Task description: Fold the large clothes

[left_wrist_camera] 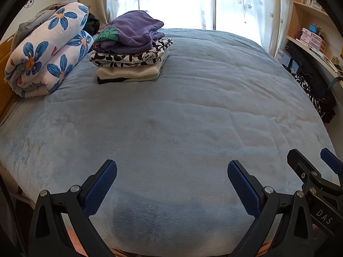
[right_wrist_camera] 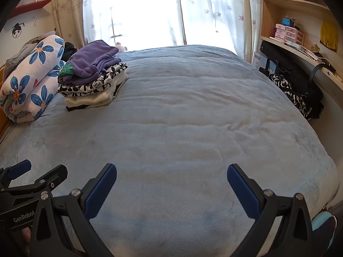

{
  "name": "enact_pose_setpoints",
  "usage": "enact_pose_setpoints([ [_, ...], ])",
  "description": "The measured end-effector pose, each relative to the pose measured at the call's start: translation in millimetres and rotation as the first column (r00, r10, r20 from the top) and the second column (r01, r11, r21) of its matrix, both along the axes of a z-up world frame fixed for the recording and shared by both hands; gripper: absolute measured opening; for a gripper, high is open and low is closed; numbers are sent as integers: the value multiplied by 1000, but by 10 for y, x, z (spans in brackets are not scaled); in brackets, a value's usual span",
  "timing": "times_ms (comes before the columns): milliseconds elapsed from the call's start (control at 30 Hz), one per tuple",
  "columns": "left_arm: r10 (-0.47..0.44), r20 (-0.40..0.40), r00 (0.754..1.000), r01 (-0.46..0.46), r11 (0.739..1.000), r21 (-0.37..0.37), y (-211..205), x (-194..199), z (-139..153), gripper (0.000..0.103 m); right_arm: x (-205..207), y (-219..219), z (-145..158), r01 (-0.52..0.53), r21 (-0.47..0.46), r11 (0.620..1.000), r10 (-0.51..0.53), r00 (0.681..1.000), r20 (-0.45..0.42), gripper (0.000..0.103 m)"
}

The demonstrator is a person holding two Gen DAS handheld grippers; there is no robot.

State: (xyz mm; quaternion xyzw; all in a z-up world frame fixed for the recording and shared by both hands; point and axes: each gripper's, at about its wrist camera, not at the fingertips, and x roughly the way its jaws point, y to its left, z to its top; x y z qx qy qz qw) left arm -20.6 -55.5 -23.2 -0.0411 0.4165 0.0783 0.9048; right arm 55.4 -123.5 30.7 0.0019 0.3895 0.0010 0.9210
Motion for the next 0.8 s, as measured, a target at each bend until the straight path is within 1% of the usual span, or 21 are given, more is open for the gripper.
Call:
enact_pose_setpoints([
  [800,1,-5,1000,-1,1000,7,48,-45,-14,102,2,-9,-24,1,1,1000,-1,1000,-4,103],
])
